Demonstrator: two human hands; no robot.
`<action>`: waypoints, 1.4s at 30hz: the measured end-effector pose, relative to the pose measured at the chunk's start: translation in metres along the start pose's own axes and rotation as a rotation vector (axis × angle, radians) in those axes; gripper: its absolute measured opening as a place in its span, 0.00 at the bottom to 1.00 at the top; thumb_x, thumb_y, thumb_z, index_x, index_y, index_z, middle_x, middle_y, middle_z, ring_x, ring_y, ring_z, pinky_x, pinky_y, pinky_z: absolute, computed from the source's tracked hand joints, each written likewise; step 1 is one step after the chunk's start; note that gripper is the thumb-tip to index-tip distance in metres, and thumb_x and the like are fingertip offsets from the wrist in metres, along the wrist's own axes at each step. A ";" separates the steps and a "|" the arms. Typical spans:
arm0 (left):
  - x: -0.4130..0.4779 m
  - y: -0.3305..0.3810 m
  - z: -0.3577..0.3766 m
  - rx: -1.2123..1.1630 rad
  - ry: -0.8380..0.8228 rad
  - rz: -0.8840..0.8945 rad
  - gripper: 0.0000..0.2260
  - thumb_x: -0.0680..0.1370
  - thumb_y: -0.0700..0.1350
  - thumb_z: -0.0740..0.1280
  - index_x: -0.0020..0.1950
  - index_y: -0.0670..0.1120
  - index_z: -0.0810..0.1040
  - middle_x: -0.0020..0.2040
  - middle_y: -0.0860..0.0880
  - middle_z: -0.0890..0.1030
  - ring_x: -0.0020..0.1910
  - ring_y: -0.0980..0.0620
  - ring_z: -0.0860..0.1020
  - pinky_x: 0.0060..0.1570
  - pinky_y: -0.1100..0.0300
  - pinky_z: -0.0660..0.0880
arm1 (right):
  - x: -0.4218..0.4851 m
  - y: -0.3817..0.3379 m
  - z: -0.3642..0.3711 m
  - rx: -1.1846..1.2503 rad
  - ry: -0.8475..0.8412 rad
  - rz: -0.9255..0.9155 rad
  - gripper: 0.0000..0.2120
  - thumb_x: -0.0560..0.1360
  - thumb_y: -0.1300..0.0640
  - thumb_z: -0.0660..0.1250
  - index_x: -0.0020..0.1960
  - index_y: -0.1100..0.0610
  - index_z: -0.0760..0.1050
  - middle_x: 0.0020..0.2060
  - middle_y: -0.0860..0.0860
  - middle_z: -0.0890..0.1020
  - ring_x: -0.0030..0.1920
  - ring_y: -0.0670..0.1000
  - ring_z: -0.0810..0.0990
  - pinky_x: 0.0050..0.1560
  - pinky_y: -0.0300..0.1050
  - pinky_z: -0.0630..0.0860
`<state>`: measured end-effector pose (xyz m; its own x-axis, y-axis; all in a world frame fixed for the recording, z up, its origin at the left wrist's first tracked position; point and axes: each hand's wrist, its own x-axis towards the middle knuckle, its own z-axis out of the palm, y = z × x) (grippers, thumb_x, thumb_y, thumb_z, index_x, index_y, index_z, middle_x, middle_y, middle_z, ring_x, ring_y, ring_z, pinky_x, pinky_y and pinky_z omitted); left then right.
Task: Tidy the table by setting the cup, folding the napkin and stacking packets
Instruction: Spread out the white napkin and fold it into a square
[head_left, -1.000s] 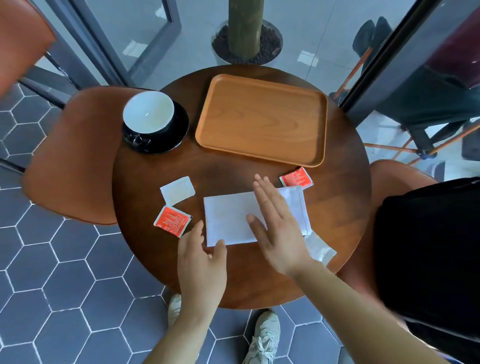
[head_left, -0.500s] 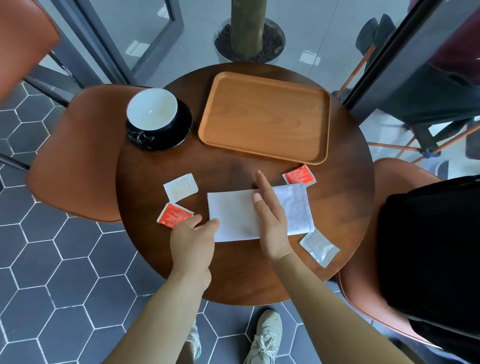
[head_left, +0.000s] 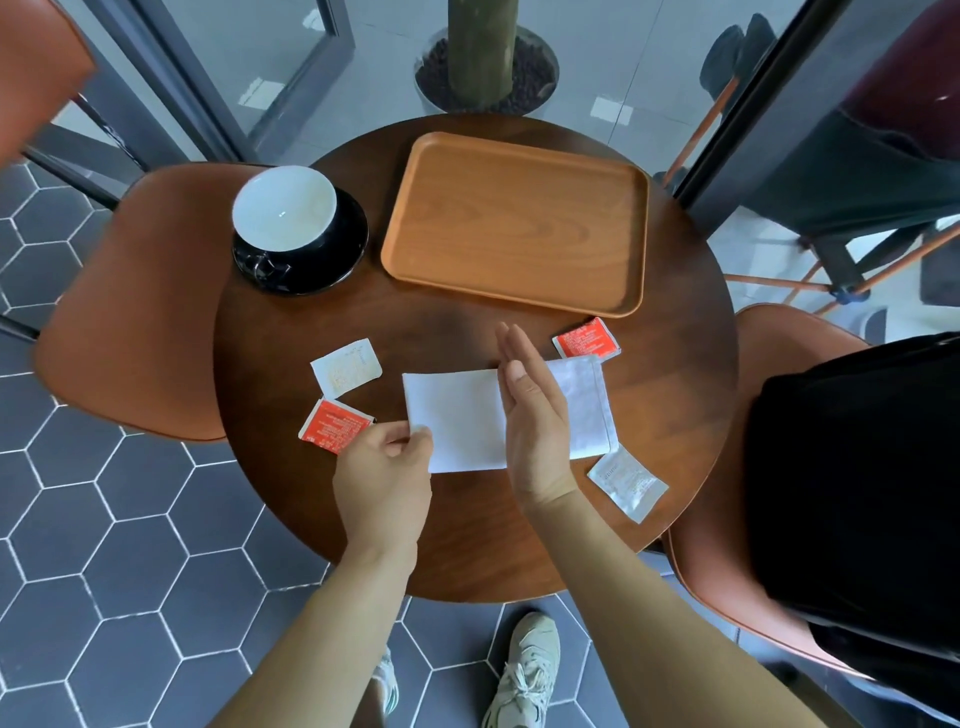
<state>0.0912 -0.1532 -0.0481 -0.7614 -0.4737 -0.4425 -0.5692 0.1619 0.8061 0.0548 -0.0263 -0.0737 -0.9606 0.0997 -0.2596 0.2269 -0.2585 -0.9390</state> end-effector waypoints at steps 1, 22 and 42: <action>-0.001 0.000 0.000 -0.001 0.009 0.005 0.01 0.77 0.48 0.71 0.46 0.53 0.82 0.37 0.65 0.83 0.37 0.58 0.84 0.34 0.56 0.82 | 0.000 0.003 0.003 -0.020 -0.012 0.005 0.20 0.76 0.41 0.63 0.68 0.37 0.73 0.71 0.40 0.74 0.73 0.42 0.70 0.74 0.48 0.64; -0.061 0.040 0.063 0.125 0.037 0.632 0.11 0.71 0.35 0.76 0.52 0.44 0.85 0.39 0.49 0.79 0.36 0.55 0.76 0.38 0.66 0.73 | 0.024 -0.107 -0.050 -0.898 -0.220 0.043 0.29 0.70 0.30 0.68 0.35 0.58 0.77 0.32 0.54 0.81 0.34 0.53 0.83 0.34 0.51 0.77; -0.025 0.005 0.106 0.601 -0.058 1.062 0.16 0.79 0.46 0.64 0.64 0.41 0.78 0.65 0.39 0.76 0.69 0.38 0.72 0.67 0.42 0.70 | 0.037 -0.058 -0.112 -1.013 0.113 -0.089 0.06 0.75 0.56 0.71 0.41 0.57 0.81 0.38 0.47 0.83 0.41 0.48 0.80 0.39 0.41 0.74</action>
<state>0.0744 -0.0490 -0.0745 -0.9392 0.1745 0.2958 0.3029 0.8266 0.4742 0.0242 0.1003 -0.0541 -0.9717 0.1827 -0.1498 0.2350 0.6825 -0.6921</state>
